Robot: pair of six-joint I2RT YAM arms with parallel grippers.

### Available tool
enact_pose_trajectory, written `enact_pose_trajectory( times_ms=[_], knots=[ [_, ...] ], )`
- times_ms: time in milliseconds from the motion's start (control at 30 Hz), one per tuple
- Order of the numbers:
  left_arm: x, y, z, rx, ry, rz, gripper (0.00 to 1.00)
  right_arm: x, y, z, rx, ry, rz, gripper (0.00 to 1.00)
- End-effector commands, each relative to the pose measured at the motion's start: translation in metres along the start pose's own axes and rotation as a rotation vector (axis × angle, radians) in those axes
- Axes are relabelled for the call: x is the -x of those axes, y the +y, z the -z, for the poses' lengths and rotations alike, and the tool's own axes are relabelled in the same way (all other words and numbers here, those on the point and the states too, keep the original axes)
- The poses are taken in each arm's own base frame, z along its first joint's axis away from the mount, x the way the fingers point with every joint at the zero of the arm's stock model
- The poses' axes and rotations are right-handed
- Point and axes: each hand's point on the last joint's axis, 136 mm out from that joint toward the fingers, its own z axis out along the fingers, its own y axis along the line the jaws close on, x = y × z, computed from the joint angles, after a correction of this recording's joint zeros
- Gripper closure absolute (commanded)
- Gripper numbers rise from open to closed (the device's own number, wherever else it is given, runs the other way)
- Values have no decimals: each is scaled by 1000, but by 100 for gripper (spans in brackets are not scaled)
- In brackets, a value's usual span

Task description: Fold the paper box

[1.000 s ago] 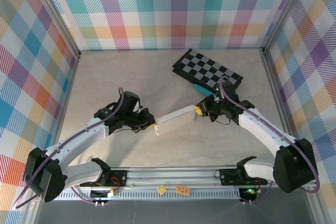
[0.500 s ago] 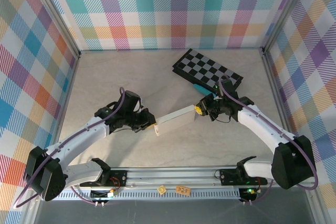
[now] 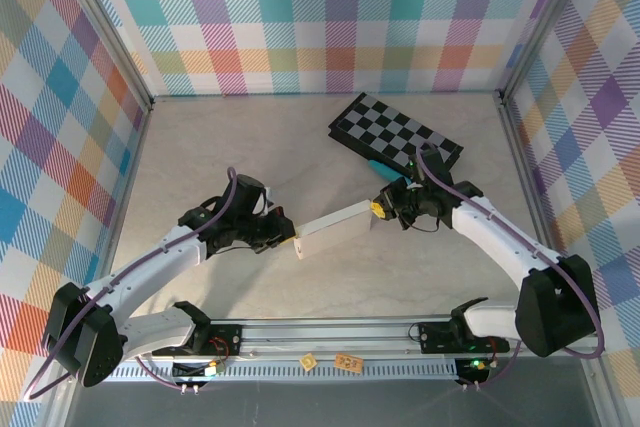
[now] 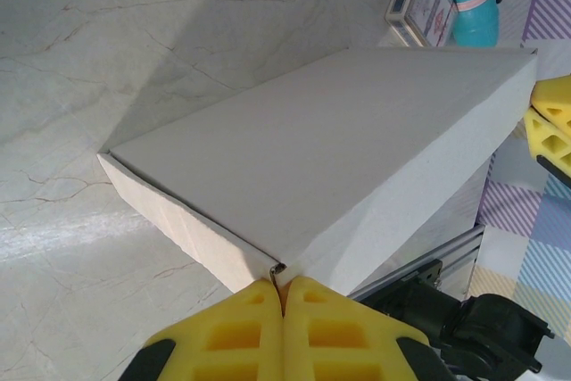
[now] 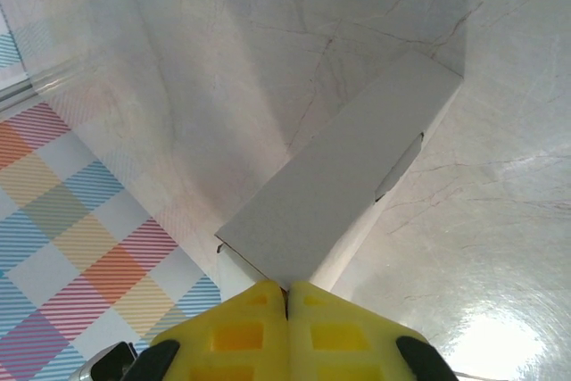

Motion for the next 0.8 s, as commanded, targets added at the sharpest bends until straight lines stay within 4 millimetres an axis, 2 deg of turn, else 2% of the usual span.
enact_pose_trajectory(
  times_ms=[0, 167, 233, 333, 500, 633, 767],
  knots=[
    [-32, 62, -15, 237, 135, 66, 96, 1, -79, -6, -327, -21, -98, 90],
    [-26, 50, -12, 217, 120, 66, 93, -3, -42, 19, -266, -77, -16, 55],
    [-25, 46, -11, 215, 123, 66, 92, -15, -28, 25, -234, -94, 9, 41],
    [-23, 42, -11, 212, 120, 60, 91, -36, -20, 21, -210, -101, -19, 30],
    [-20, 35, -13, 192, 120, 55, 91, -47, -12, 1, -192, -98, -74, 23],
    [-19, 29, -14, 183, 120, 45, 90, -56, -8, -16, -209, -66, -120, 21],
    [-20, 27, -12, 177, 123, 37, 90, -56, 6, -25, -190, -86, -119, 21]
  ],
)
